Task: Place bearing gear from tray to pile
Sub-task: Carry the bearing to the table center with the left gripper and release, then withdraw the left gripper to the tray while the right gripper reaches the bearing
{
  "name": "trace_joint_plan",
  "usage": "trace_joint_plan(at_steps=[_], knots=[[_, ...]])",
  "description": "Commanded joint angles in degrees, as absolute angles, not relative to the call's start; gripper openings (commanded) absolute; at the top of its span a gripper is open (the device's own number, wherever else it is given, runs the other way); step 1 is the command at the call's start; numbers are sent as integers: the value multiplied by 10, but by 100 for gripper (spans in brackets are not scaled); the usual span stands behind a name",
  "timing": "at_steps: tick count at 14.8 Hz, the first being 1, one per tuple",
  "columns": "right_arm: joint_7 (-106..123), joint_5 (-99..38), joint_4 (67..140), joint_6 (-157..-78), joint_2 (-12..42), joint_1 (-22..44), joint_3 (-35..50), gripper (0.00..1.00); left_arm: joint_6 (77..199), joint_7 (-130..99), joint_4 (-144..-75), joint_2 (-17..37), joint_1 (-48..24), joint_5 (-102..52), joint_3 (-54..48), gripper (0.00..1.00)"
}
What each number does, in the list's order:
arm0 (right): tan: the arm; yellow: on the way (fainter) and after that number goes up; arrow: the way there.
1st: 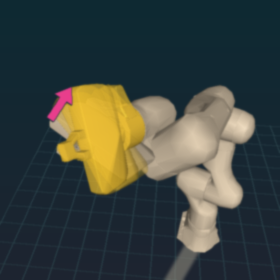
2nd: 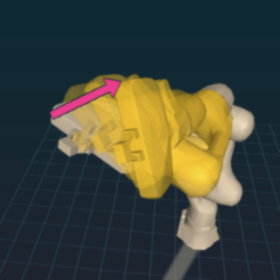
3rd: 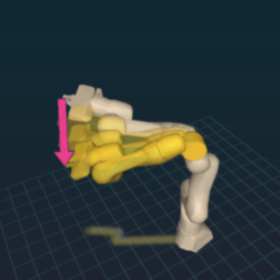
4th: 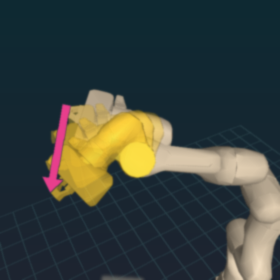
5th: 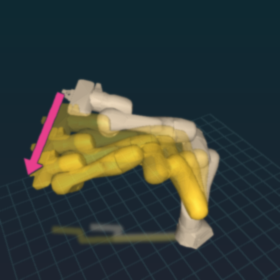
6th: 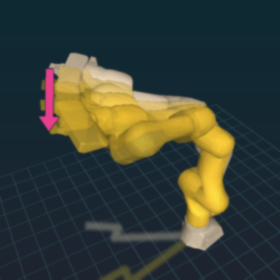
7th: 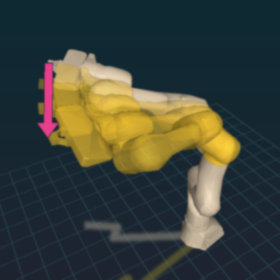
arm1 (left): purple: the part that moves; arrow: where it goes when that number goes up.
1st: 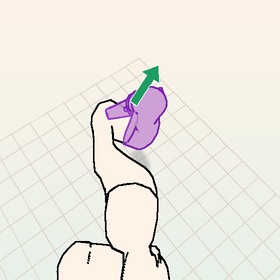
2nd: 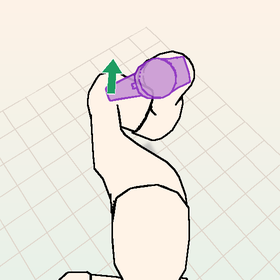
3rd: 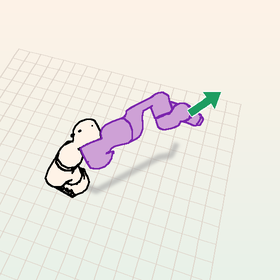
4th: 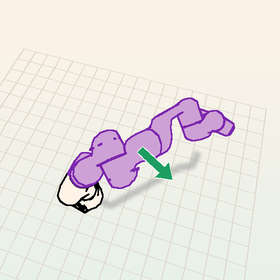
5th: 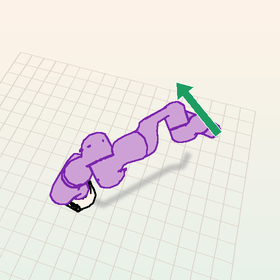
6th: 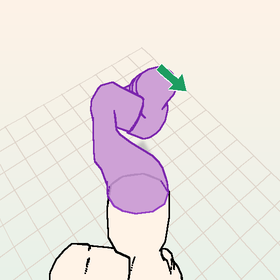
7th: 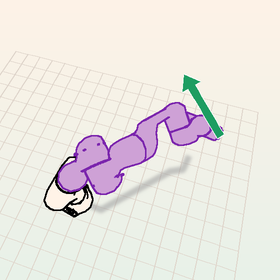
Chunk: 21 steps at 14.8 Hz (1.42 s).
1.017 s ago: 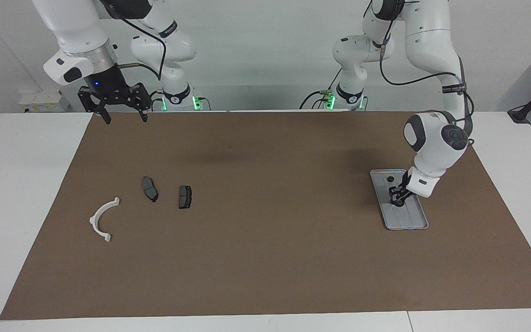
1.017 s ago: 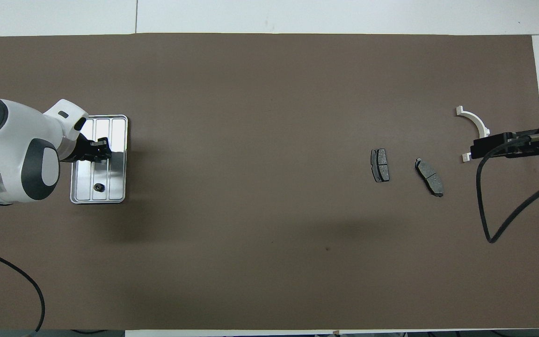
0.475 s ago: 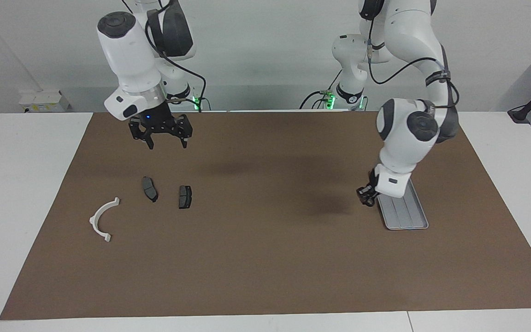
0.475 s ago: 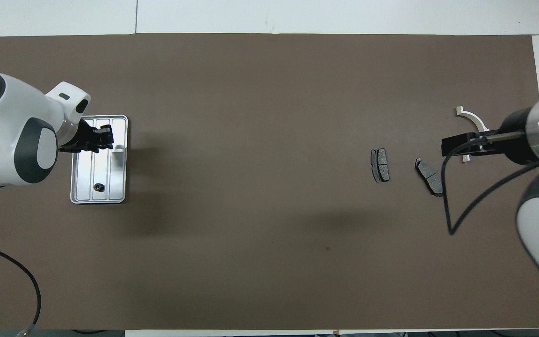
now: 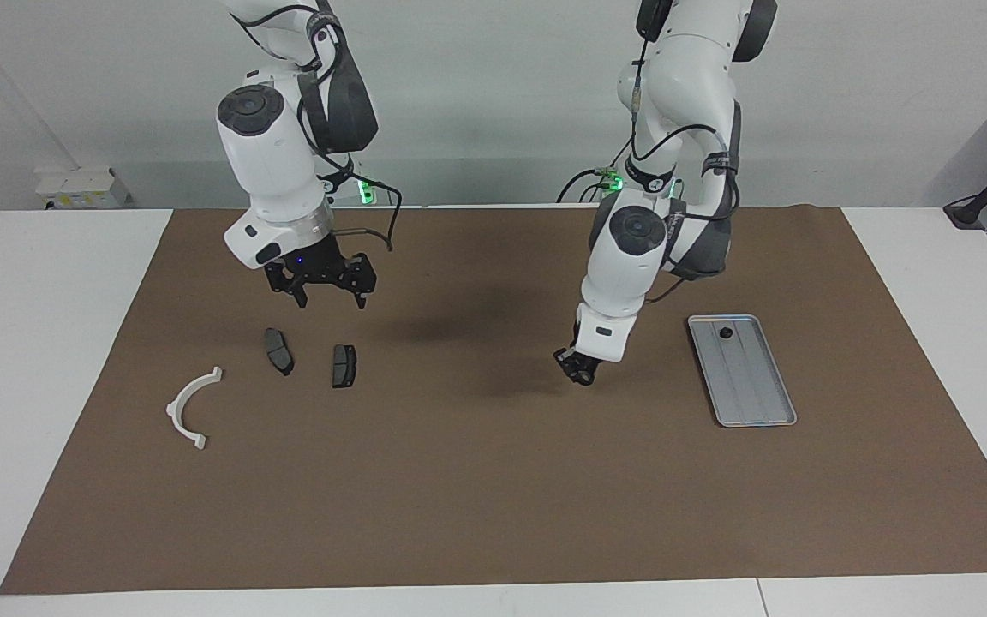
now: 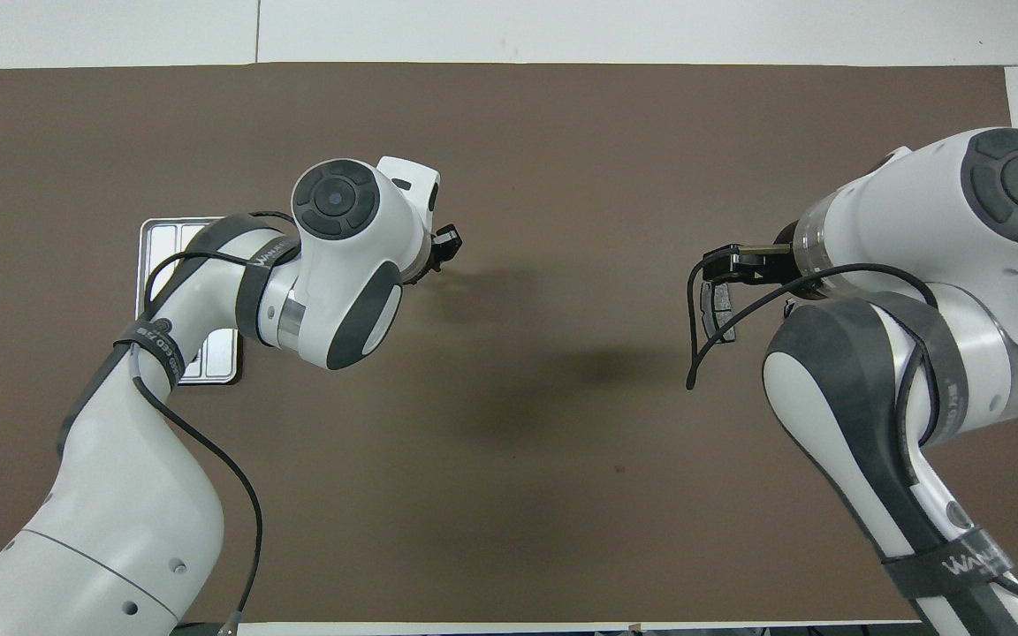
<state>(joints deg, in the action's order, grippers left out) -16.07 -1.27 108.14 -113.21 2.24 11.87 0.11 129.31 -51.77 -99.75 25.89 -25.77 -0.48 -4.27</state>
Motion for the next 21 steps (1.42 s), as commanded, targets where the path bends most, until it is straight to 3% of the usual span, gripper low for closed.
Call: trace_joint_plan(at_steps=[1, 3, 4, 5, 9, 13, 15, 21], knots=[[-165, -25, 1085, -1136, 17, 113, 3, 100, 1334, -522, -1049, 246, -264, -9, -32, 26], [-164, -25, 1085, -1136, 17, 113, 3, 100, 1363, -523, -1070, 243, -267, -9, -32, 28], [-164, -25, 1085, -1136, 17, 113, 3, 100, 1362, -523, -1069, 243, -267, -9, -32, 43], [-165, -24, 1086, -1136, 17, 115, 3, 100, 1355, -524, -1063, 243, -266, -9, -31, 97], [-190, -24, 1086, -1143, 25, 120, 3, 100, 1272, -513, -1029, 225, -248, -4, -31, 100], [-348, -19, 1077, -1178, 66, 190, 3, 100, 1252, -306, -1173, 98, -154, -4, -31, 100], [-445, -15, 1063, -1201, 100, 234, 3, 100, 1250, -188, -1219, 68, -99, -4, -31, 100], [-571, 3, 893, -1156, 241, 323, 0, 100, 1266, 16, -1266, 48, 8, -4, -31, 100]])
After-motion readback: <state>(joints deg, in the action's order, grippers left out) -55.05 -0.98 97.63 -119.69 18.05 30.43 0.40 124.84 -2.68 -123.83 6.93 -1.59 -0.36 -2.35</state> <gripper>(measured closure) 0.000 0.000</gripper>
